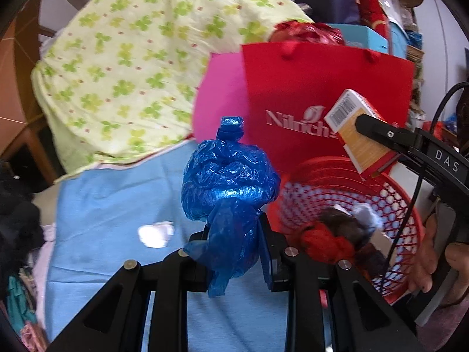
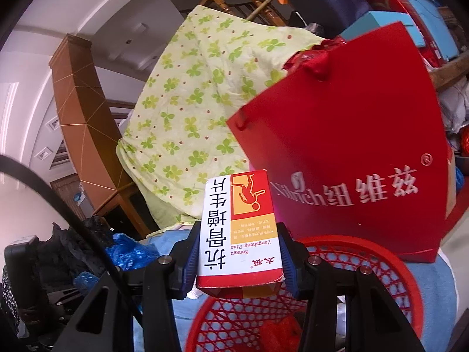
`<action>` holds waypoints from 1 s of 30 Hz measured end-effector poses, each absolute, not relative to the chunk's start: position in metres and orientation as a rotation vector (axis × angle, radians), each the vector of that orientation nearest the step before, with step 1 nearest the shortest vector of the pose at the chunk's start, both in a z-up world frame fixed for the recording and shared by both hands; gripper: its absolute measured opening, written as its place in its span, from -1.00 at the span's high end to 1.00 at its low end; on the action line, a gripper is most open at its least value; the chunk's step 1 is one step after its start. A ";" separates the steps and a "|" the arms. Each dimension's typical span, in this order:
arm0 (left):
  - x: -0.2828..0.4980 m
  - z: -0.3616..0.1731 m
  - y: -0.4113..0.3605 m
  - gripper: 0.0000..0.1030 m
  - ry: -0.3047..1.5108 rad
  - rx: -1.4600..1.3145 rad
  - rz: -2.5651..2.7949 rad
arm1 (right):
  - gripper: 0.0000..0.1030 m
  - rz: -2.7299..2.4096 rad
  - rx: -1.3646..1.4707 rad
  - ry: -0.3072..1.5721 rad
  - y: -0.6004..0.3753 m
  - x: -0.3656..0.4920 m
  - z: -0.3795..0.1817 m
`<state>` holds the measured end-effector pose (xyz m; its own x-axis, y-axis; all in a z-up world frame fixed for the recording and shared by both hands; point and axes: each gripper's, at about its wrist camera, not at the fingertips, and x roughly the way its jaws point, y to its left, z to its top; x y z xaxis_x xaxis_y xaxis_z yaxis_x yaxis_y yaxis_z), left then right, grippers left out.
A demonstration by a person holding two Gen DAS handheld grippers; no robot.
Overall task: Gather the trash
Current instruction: 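Open right tool to drop medicine box while left tool releases blue bag into basket, then move right tool to white crumpled paper on blanket and grasp it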
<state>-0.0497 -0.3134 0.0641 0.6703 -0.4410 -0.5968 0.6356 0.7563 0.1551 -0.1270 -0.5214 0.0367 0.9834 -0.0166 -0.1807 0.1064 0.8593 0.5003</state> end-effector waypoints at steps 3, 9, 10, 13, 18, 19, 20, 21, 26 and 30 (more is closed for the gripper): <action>-0.049 0.056 -0.331 0.43 0.600 0.367 -0.677 | -0.05 -0.090 0.557 0.194 -0.529 -0.130 0.032; -0.051 0.035 -0.367 -0.02 0.666 0.369 -0.800 | -0.34 -0.135 0.673 0.215 -0.555 -0.133 0.022; -0.052 0.033 -0.370 -0.09 0.665 0.370 -0.806 | -0.34 -0.144 0.690 0.209 -0.558 -0.134 0.021; -0.057 0.030 -0.370 -0.11 0.665 0.376 -0.825 | -0.34 -0.166 0.701 0.196 -0.562 -0.133 0.020; -0.056 0.026 -0.337 -0.26 0.639 0.391 -0.769 | -0.34 -0.150 0.655 0.176 -0.545 -0.123 0.029; -0.053 0.024 -0.321 -0.26 0.640 0.390 -0.735 | -0.34 -0.145 0.626 0.171 -0.535 -0.120 0.034; -0.049 0.023 -0.311 -0.26 0.642 0.388 -0.714 | -0.34 -0.134 0.601 0.167 -0.527 -0.117 0.037; -0.044 0.022 -0.291 -0.26 0.647 0.380 -0.673 | -0.34 -0.117 0.579 0.162 -0.517 -0.113 0.040; -0.028 0.013 -0.215 -0.30 0.655 0.350 -0.508 | -0.34 -0.059 0.482 0.149 -0.474 -0.098 0.051; -0.023 -0.008 -0.159 -0.31 0.662 0.364 -0.362 | -0.34 0.008 0.421 0.178 -0.433 -0.076 0.051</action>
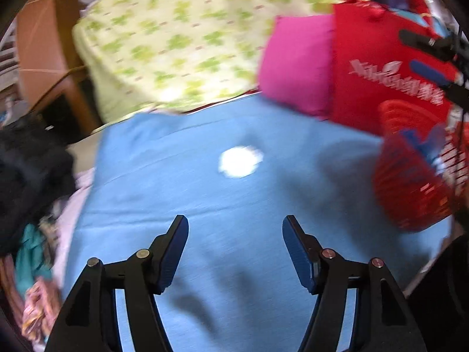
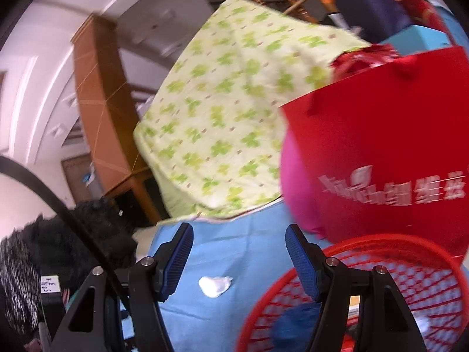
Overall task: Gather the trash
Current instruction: 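Move right tool to white crumpled paper on blanket and grasp it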
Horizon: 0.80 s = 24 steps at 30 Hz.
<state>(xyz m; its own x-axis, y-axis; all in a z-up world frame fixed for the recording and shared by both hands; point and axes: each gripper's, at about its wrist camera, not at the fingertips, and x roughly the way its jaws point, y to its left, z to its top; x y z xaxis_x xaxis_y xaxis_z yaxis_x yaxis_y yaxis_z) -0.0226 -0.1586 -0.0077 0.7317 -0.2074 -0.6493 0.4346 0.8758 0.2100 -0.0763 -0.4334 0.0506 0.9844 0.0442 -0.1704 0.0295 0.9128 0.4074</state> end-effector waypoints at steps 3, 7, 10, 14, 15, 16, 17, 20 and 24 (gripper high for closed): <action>-0.010 -0.017 -0.134 -0.31 0.674 0.360 -0.317 | -0.34 0.074 0.404 0.213 -0.402 -0.057 0.046; -0.001 -0.027 -0.115 -0.31 0.688 0.319 -0.311 | -0.34 0.129 0.338 0.296 -0.359 -0.017 0.035; 0.006 -0.034 -0.112 -0.31 0.684 0.318 -0.316 | -0.34 0.145 0.285 0.389 -0.332 0.025 0.023; 0.015 -0.045 -0.105 -0.31 0.702 0.290 -0.328 | -0.33 0.179 0.251 0.539 -0.311 0.087 -0.006; 0.016 -0.047 -0.102 -0.31 0.706 0.282 -0.328 | -0.33 0.175 0.225 0.581 -0.306 0.105 -0.016; 0.017 -0.049 -0.101 -0.31 0.711 0.274 -0.327 | -0.33 0.171 0.210 0.610 -0.305 0.116 -0.025; 0.020 -0.051 -0.099 -0.31 0.716 0.267 -0.325 | -0.31 0.169 0.198 0.645 -0.303 0.131 -0.034; 0.032 -0.054 -0.096 -0.31 0.726 0.259 -0.306 | -0.23 0.175 0.178 0.743 -0.302 0.171 -0.062; 0.047 -0.054 -0.091 -0.31 0.743 0.235 -0.268 | -0.07 0.147 0.106 0.846 -0.299 0.207 -0.097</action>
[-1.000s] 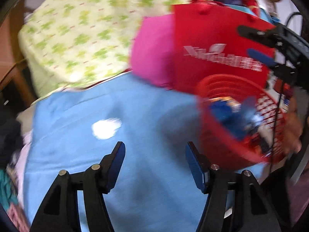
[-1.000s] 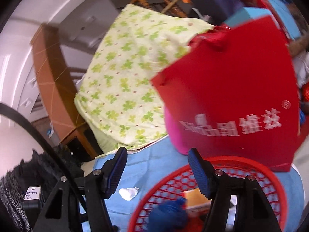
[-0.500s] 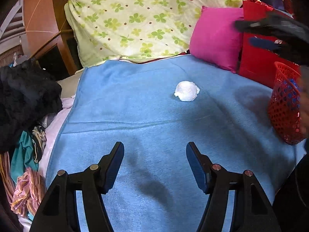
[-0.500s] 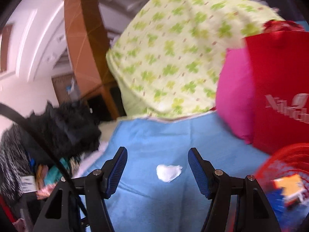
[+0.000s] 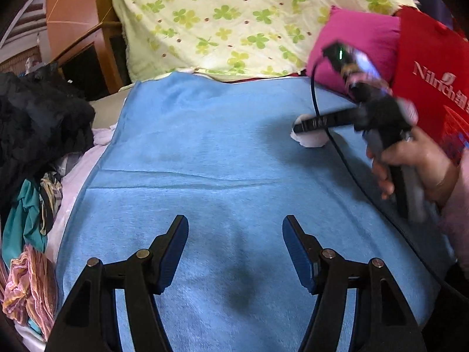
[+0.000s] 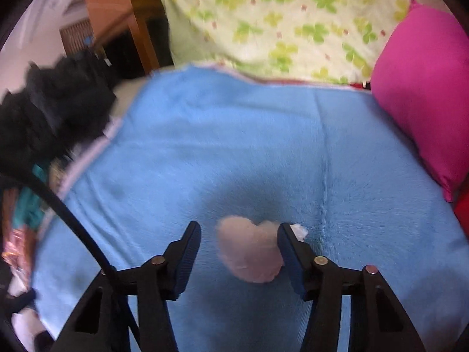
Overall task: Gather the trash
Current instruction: 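Move right tool to white crumpled paper on blanket and grasp it, then lift white paper with right tool and carry it over red basket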
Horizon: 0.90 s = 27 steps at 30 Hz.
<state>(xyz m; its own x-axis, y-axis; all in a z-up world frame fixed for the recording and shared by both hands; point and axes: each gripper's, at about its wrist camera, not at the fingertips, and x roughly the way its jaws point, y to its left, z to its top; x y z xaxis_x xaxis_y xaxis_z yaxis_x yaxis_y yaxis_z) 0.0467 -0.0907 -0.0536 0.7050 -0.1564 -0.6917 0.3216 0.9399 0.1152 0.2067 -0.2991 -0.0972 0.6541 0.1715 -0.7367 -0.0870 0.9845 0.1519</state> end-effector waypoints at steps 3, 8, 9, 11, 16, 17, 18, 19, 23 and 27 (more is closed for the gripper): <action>0.050 -0.049 -0.089 -0.31 0.750 0.235 -0.222 | 0.20 0.146 0.127 0.880 -0.304 0.222 -0.119; 0.039 -0.028 -0.085 -0.31 0.710 0.226 -0.173 | 0.26 0.165 0.193 0.858 -0.304 0.204 -0.100; 0.035 -0.022 -0.084 -0.31 0.698 0.225 -0.166 | 0.26 0.179 0.198 0.837 -0.303 0.193 -0.091; 0.026 -0.010 -0.083 -0.31 0.673 0.224 -0.158 | 0.26 0.207 0.214 0.792 -0.299 0.172 -0.072; 0.001 0.021 -0.086 -0.31 0.606 0.241 -0.145 | 0.26 0.254 0.243 0.583 -0.300 0.095 -0.012; -0.002 0.026 -0.087 -0.31 0.598 0.243 -0.145 | 0.26 0.258 0.257 0.543 -0.302 0.077 -0.004; -0.009 0.034 -0.089 -0.31 0.578 0.250 -0.143 | 0.26 0.256 0.258 0.513 -0.302 0.063 0.001; -0.014 0.041 -0.091 -0.31 0.560 0.255 -0.142 | 0.26 0.253 0.258 0.481 -0.304 0.044 0.007; -0.031 0.064 -0.095 -0.31 0.501 0.262 -0.146 | 0.26 0.235 0.270 0.399 -0.316 -0.019 0.023; -0.048 0.085 -0.106 -0.31 0.454 0.261 -0.165 | 0.26 0.187 0.276 0.346 -0.333 -0.074 0.037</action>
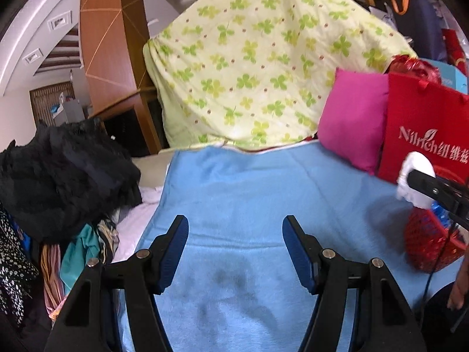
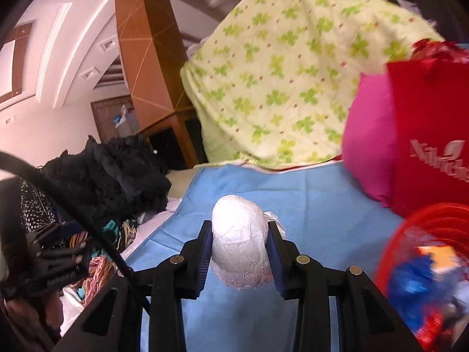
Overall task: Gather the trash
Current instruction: 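Lift white paper with right tool and carry it over red basket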
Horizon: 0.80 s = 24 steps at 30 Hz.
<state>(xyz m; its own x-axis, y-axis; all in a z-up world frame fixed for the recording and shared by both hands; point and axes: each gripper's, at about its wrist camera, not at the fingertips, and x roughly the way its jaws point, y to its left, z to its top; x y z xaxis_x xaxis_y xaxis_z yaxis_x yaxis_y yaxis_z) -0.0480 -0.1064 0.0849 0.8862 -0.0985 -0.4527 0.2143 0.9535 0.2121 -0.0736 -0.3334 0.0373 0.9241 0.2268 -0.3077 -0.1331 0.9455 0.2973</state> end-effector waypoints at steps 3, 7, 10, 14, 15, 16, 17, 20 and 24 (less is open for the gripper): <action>-0.060 0.096 -0.118 -0.31 0.422 0.277 -0.183 | 0.26 0.162 0.289 0.324 -0.347 -0.096 0.050; -0.074 0.108 -0.133 -0.31 0.389 0.300 -0.207 | 0.26 0.155 0.288 0.283 -0.355 -0.121 0.069; -0.081 0.115 -0.143 -0.31 0.370 0.320 -0.224 | 0.26 0.146 0.275 0.254 -0.357 -0.137 0.081; -0.089 0.123 -0.155 -0.31 0.349 0.344 -0.239 | 0.26 0.131 0.262 0.231 -0.357 -0.152 0.095; -0.090 0.125 -0.158 -0.31 0.345 0.349 -0.244 | 0.26 0.131 0.264 0.229 -0.359 -0.156 0.096; -0.092 0.127 -0.162 -0.31 0.341 0.354 -0.252 | 0.26 0.125 0.265 0.222 -0.361 -0.159 0.099; -0.094 0.128 -0.164 -0.31 0.338 0.359 -0.258 | 0.26 0.118 0.264 0.218 -0.363 -0.162 0.101; -0.098 0.132 -0.174 -0.31 0.328 0.377 -0.274 | 0.26 0.104 0.276 0.216 -0.371 -0.167 0.104; -0.105 0.135 -0.188 -0.31 0.317 0.396 -0.296 | 0.26 0.084 0.290 0.210 -0.383 -0.177 0.106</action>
